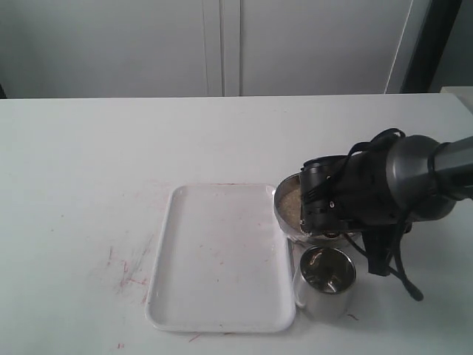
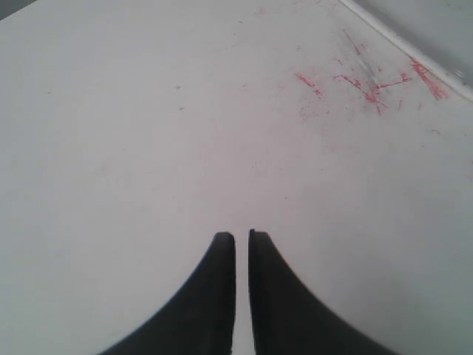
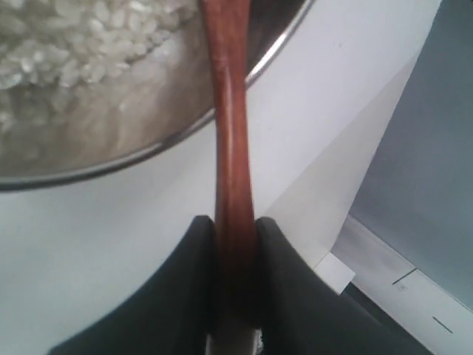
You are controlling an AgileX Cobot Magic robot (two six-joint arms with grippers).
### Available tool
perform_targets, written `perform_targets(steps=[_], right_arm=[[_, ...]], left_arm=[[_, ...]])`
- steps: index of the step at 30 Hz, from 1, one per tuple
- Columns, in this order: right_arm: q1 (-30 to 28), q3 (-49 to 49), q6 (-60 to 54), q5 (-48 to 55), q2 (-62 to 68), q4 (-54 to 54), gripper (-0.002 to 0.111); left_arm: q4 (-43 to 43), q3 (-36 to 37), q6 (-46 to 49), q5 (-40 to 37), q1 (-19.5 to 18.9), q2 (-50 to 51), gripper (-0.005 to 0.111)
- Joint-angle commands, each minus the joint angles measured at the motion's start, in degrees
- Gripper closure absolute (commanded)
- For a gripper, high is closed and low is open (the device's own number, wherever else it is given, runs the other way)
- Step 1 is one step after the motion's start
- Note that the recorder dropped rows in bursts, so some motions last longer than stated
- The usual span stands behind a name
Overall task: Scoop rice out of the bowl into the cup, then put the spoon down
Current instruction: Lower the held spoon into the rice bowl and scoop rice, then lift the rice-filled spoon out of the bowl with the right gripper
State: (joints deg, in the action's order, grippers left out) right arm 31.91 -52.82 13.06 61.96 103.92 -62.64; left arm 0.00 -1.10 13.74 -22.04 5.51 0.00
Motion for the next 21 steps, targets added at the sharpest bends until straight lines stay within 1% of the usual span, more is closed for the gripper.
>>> perform_targets(steps=[1,3,8,12,21], right_arm=[[-0.3,-1.2,-1.4,-0.8,-0.1,4.0,0.108],[-0.3,-2.5,-1.7,-0.9,-0.3,6.2,0.108],[-0.6,-5.8,-11.8,0.1,-1.1,16.2,0.108],[-1.2,-7.1,-13.1,0.6,-1.1,20.8,0.108],[-2.2,-7.8,-13.5,0.4,-3.7,22.2,0.108]], left_arm=[[-0.3,0.5,-0.3,-2.8,0.4,0.0,0.092],[-0.3,0.5,-0.3,-2.8,0.4,0.0,0.092],[-0.3,0.5,-0.3,-2.8,0.4,0.0,0.092],[-0.3,0.5,-0.3,-2.8,0.4,0.0,0.092],[-0.3,0.5,-0.3,-2.8,0.4,0.0,0.092]])
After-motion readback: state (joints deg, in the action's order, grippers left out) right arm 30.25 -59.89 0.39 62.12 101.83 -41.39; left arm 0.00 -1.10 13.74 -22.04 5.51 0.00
